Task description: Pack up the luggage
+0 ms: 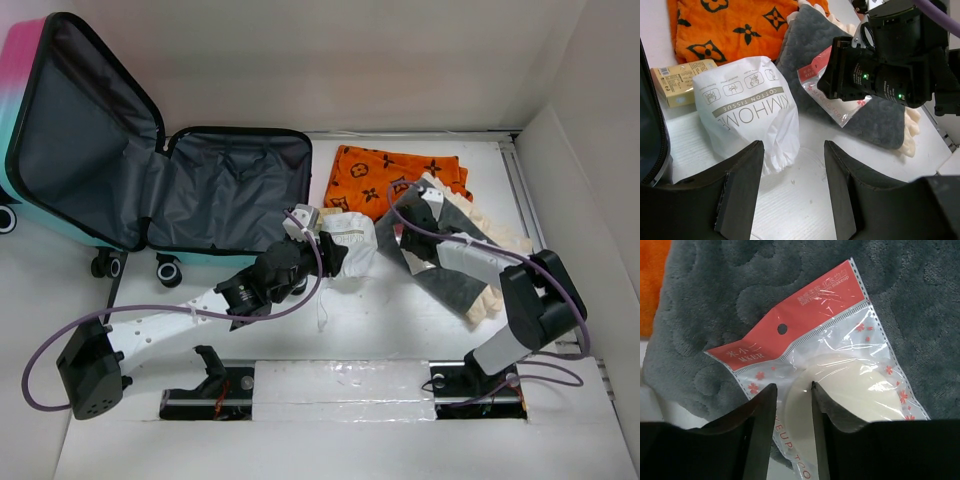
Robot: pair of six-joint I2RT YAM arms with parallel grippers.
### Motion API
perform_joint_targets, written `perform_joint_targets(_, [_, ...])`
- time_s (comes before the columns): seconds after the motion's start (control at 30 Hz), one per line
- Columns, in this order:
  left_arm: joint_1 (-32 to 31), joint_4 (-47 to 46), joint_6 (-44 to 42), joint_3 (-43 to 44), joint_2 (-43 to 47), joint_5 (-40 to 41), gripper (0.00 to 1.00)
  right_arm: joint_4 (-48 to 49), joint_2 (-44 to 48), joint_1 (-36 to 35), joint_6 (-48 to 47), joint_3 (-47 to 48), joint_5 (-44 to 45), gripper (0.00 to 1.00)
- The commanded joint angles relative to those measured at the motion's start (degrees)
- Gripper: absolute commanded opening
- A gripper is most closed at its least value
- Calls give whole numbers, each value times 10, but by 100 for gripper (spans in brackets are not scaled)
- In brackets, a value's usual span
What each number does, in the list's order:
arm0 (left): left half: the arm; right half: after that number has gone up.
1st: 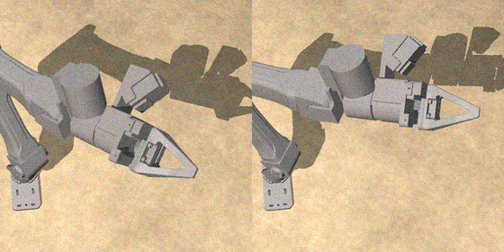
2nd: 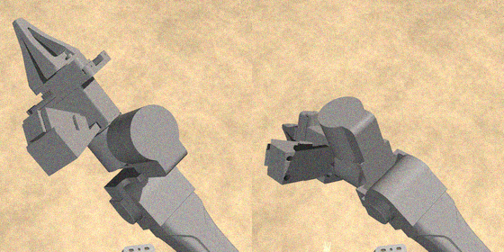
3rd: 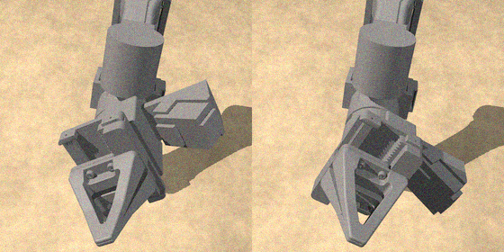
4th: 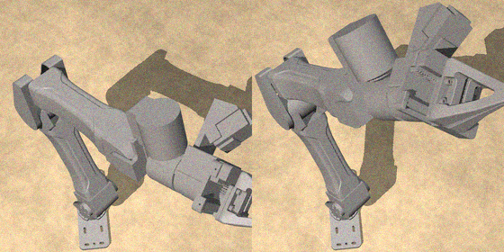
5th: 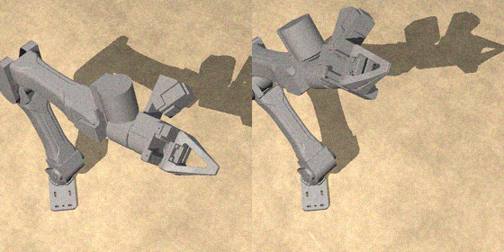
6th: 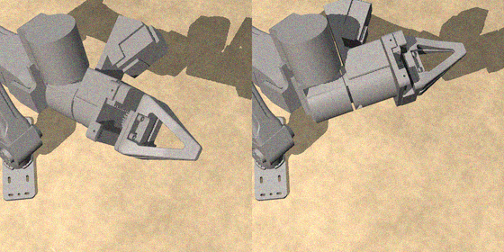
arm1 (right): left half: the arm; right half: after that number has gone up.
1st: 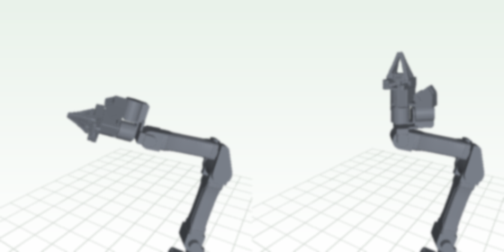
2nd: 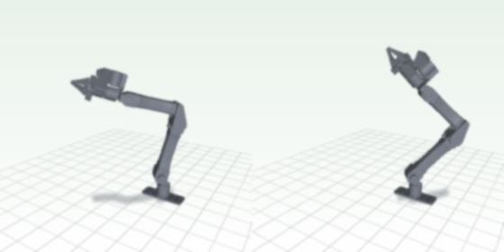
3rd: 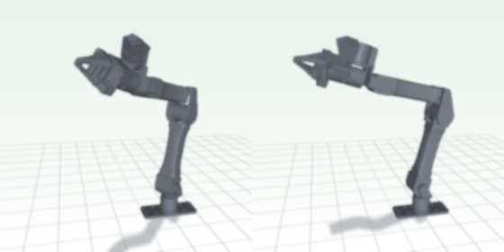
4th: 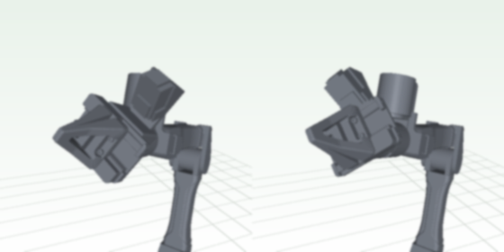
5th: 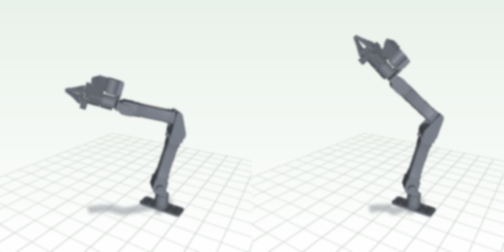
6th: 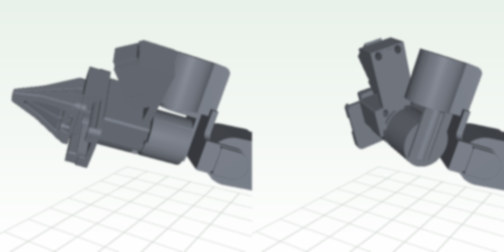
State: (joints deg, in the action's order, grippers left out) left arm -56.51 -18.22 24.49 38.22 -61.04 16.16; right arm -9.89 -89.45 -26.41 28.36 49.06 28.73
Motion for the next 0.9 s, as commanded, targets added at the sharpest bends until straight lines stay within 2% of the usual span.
perform_joint_targets(0.0, [0,-27,-8,0,3,-7,47,21,-5,11,12,22,12,38])
perform_joint_targets(0.07, [0,-32,-8,0,3,-7,47,6,-6,18,12,30,-5,43])
perform_joint_targets(0.1, [0,-32,-8,0,3,-7,47,6,-6,18,12,30,-5,53])
perform_joint_targets(0.2, [0,-27,-8,0,3,-7,47,-2,-6,13,6,36,-10,66])
perform_joint_targets(0.4, [0,-32,-13,0,8,-2,46,-10,6,-16,6,36,-43,66])
perform_joint_targets(0.77, [0,-35,-19,-12,27,4,44,-24,-39,-65,28,36,-54,69])
perform_joint_targets(0.87, [0,-49,-24,-24,32,4,44,-24,-60,-70,35,42,-48,62])
